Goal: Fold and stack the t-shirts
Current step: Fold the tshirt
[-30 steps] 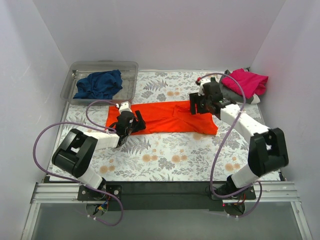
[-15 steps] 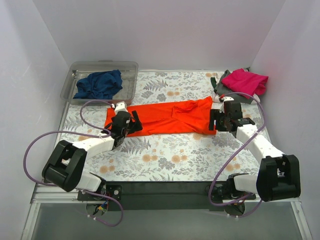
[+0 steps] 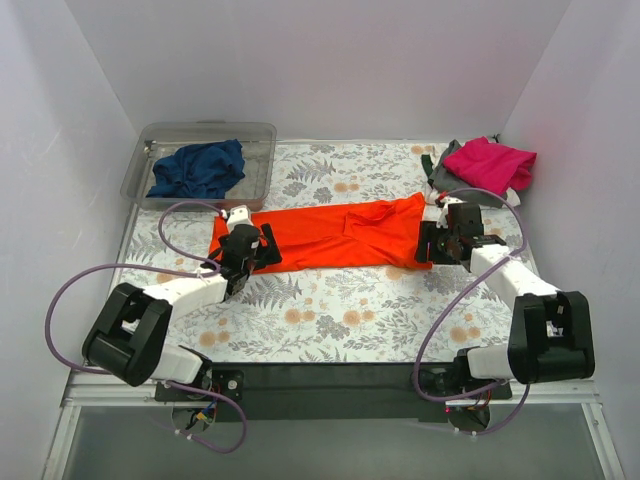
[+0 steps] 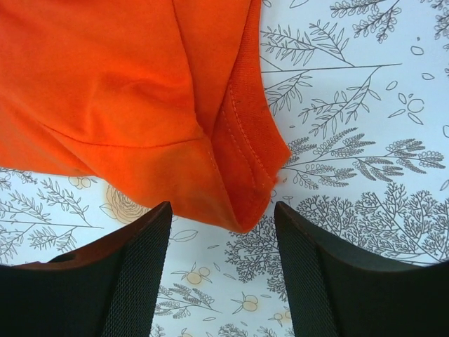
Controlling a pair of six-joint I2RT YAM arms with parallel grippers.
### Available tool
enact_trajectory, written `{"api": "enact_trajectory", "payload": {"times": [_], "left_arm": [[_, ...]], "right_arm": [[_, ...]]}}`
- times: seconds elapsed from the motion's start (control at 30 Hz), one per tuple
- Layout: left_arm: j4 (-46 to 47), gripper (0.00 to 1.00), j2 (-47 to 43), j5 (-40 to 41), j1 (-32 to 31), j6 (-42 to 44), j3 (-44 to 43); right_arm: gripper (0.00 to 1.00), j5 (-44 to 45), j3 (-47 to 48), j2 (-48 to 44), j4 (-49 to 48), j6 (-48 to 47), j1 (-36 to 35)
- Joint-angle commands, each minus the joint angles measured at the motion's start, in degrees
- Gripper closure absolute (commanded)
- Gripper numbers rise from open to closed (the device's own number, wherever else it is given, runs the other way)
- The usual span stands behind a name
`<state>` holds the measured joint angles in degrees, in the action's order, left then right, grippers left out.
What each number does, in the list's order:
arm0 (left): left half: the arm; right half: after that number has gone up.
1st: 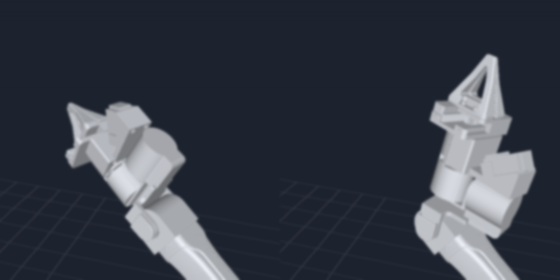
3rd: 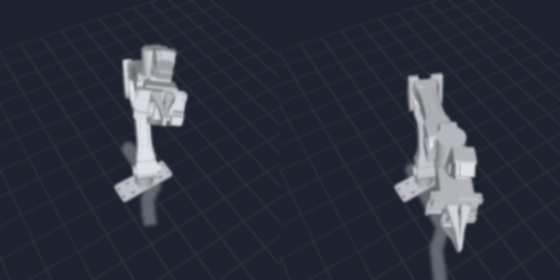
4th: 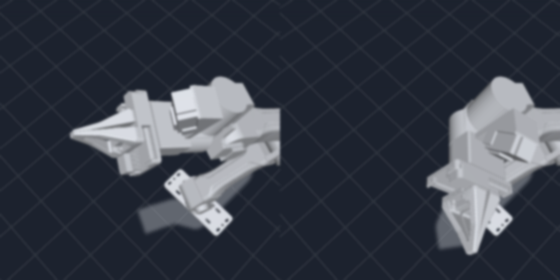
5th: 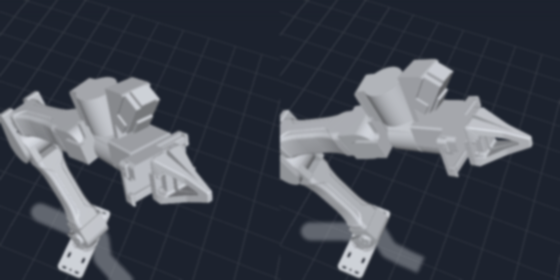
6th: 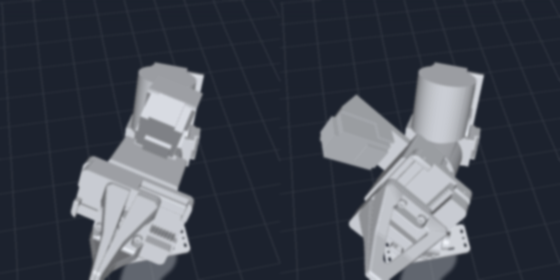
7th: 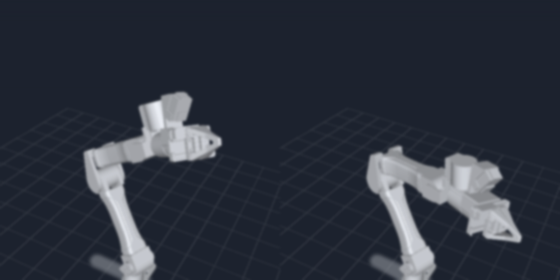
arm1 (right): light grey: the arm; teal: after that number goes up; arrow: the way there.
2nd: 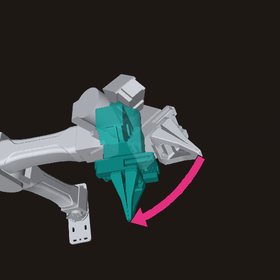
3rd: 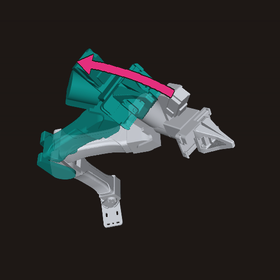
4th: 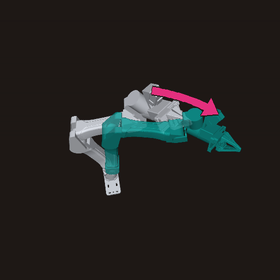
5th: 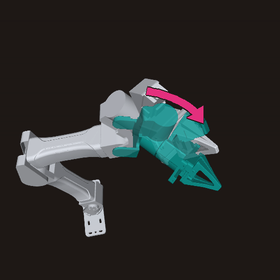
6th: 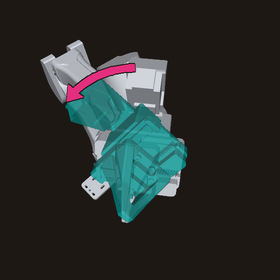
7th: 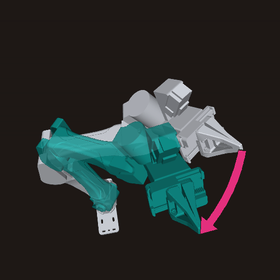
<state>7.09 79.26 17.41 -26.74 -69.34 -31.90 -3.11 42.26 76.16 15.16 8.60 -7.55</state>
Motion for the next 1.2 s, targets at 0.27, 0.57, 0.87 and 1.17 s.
{"api": "enact_trajectory", "payload": {"times": [0.27, 0.57, 0.87, 1.17], "left_arm": [[0.3, 0.25, 5.7, -2.0, 2.4, 0.3, -0.9], [-2.4, 0.25, 11.3, -4.0, 6.3, -2.9, -2.6], [-3.0, 0.25, 7.5, -4.6, 6.5, -3.2, -0.7], [-2.7, 0.25, 4.0, -6.9, 5.5, -5.5, 2.9]], "right_arm": [[0.79, -5.0, 0.1, 5.3, -4.4, -0.5, 1.3], [0.99, 1.4, 3.4, 6.7, -0.3, -3.0, 2.0], [0.99, 7.1, 7.3, 9.0, 2.0, -3.6, 3.7], [0.74, 5.1, 8.5, 9.6, 2.9, -3.3, 4.0]]}}
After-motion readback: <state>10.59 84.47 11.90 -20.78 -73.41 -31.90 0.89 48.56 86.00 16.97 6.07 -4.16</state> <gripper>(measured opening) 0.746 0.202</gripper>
